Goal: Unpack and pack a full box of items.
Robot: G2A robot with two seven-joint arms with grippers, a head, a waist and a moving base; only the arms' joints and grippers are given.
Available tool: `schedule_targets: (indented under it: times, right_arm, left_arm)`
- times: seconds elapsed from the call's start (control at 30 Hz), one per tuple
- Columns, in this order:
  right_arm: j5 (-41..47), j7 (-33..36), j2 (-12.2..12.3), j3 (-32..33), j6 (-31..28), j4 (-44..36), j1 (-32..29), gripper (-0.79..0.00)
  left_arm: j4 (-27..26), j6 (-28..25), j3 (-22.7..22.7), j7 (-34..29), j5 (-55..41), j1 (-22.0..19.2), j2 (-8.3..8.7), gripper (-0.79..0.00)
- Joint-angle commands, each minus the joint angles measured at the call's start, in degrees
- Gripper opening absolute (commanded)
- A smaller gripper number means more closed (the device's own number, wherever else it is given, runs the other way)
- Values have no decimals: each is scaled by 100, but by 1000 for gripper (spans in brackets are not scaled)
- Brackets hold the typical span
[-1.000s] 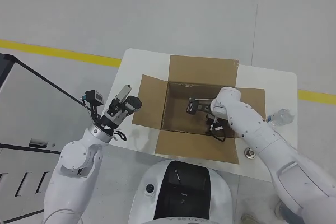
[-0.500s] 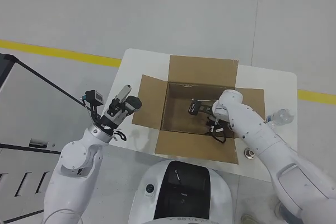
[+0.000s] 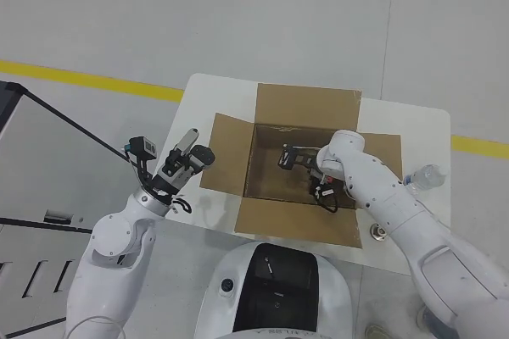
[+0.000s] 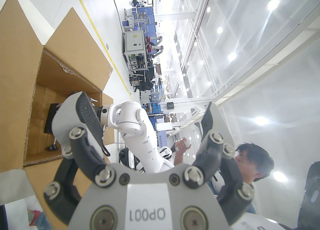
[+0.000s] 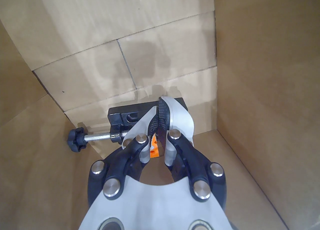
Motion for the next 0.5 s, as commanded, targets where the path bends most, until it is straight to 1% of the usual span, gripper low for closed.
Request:
schedule_targets:
  times: [0.0,0.17,0.2,0.23,0.27,0.33,0.37,0.43,0.47]
  right_arm:
    - [16,46,8,22,-34,-12,-18,-785]
    - [82,69,19,62,-154,60,-56,-785]
    - [112,37,23,81,-188,62,-64,-733]
    - [107,35,29,93,-210,68,-66,-631]
    - [135,1,34,117,-216,53,-75,-579]
    - [158,-47,55,168,-273,21,-93,-573]
    - [152,-44,67,189,-284,-11,-102,-536]
    - [142,-38,94,241,-295,-101,-133,-536]
    - [129,-15,109,266,-301,-150,-151,-523]
  left_arm:
    - [0,0,0,0,0,0,0,0]
    - [0,0,0,0,0,0,0,0]
    - [0,0,0,0,0,0,0,0]
    - [0,0,0,0,0,0,0,0]
    - [0,0,0,0,0,0,0,0]
    - [0,0,0,0,0,0,0,0]
    - [0,0,0,0,0,0,0,0]
    - [0,0,0,0,0,0,0,0]
    - [0,0,0,0,0,0,0,0]
